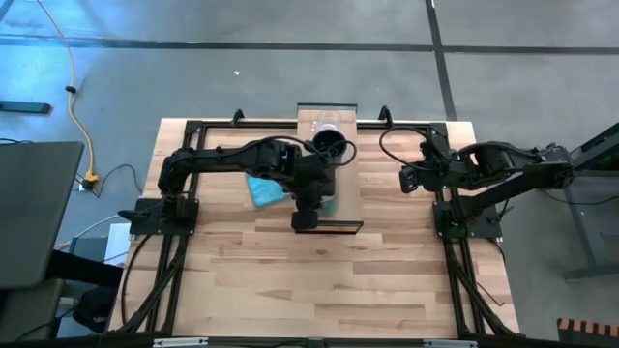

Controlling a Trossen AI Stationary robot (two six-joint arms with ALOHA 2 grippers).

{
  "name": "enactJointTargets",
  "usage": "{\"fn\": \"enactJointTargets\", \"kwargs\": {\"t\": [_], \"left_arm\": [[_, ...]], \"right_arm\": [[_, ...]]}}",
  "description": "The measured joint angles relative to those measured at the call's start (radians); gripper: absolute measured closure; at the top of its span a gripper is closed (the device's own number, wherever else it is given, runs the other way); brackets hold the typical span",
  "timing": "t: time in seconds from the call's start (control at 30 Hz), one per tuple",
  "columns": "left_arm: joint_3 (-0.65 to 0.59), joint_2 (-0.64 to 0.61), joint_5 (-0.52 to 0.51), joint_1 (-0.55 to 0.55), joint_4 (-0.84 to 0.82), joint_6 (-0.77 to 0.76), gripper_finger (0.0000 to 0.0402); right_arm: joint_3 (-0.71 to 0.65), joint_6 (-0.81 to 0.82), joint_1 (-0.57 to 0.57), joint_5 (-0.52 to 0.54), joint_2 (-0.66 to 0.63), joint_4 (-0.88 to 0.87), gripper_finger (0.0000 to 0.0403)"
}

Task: Stack small to large cups/mugs on shelf
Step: Put the light blue mug on the shelf

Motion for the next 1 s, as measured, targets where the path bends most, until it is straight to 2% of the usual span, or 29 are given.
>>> {"fn": "enactJointTargets", "kwargs": {"t": [1.0], "left_arm": [[0.0,0.0,0.0,0.0,0.051,-0.023,0.0341]], "right_arm": [[0.0,0.0,0.0,-0.026,0.0,0.0,0.0302]]}}
